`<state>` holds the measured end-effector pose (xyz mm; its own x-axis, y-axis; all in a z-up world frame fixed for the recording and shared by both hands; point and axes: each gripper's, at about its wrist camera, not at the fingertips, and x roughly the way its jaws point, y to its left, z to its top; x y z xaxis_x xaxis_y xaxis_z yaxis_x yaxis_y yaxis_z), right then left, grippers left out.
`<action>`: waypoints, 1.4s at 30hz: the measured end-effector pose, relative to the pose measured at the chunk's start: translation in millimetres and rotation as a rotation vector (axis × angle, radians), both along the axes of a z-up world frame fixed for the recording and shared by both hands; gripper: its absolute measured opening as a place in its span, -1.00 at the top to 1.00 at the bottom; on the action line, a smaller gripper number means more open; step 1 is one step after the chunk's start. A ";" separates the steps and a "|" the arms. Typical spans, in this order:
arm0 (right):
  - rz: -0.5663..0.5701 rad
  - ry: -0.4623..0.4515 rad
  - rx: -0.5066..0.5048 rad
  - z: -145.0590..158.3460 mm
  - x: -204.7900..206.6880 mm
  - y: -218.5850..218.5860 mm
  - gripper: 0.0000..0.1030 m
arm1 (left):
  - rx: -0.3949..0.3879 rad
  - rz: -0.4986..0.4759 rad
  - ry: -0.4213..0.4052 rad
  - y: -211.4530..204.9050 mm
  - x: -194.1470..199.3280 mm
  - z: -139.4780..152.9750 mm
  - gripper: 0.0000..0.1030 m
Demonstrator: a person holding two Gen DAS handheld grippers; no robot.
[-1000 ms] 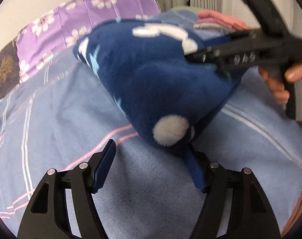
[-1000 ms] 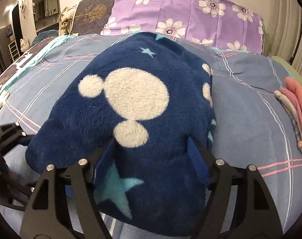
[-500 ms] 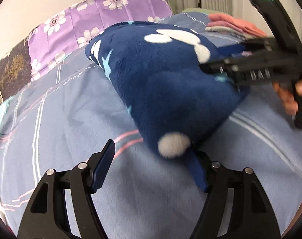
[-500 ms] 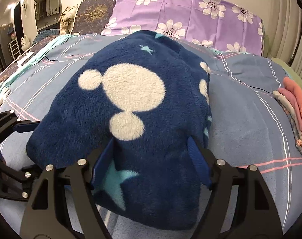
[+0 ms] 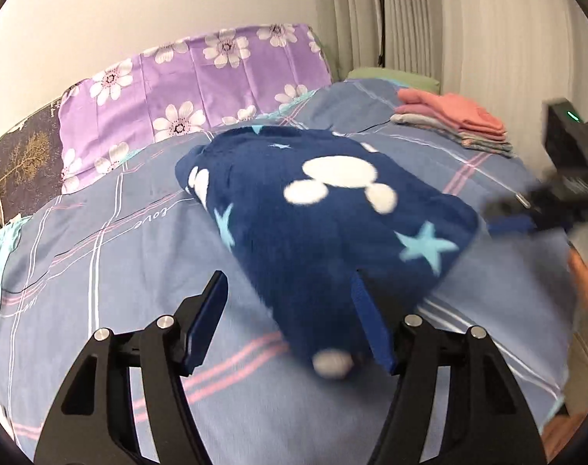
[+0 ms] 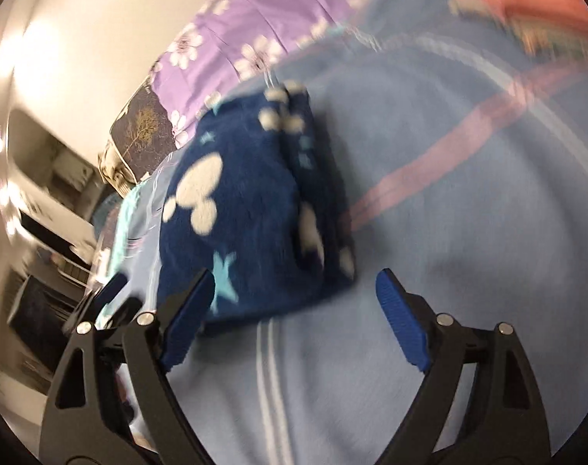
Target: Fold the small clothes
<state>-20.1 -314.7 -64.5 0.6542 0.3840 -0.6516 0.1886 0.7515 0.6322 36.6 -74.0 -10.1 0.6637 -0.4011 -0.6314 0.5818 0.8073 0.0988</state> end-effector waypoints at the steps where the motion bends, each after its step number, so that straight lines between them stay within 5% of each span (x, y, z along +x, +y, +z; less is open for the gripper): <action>1: 0.009 0.015 0.028 -5.9 0.2 8.9 -0.72 | 0.018 0.007 0.010 -5.0 9.0 -4.0 -0.30; 5: 0.014 0.116 0.106 -34.4 18.4 27.2 -0.79 | -0.006 0.028 0.093 -13.2 26.1 -24.9 -0.31; 16: -0.138 0.012 0.064 -37.1 45.1 50.5 -0.96 | -0.050 0.040 0.121 -3.6 29.2 -31.8 -0.44; 29: -0.240 0.005 0.080 -39.1 60.3 45.3 -0.93 | -0.151 -0.006 0.274 13.2 61.7 -29.0 -0.74; 32: -0.234 0.000 0.086 -38.8 57.2 41.6 -0.90 | -0.268 0.029 0.250 28.0 91.7 -9.5 -0.85; 36: -0.219 -0.005 0.079 -38.8 55.5 41.6 -0.90 | -0.332 0.102 0.253 32.1 154.3 0.3 -0.87; 38: -0.211 -0.009 0.079 -39.3 55.2 41.3 -0.91 | -0.346 0.136 0.332 28.3 197.8 -10.3 -0.87; 42: -0.210 -0.020 0.113 -40.6 56.7 36.3 -0.96 | -0.513 0.169 0.576 26.8 266.6 -45.9 -0.89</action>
<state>36.6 -278.5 -105.0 0.7398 0.3084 -0.5980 0.3195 0.6212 0.7155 303.2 -47.1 -56.0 0.3663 -0.6583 -0.6576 0.2941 0.7524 -0.5894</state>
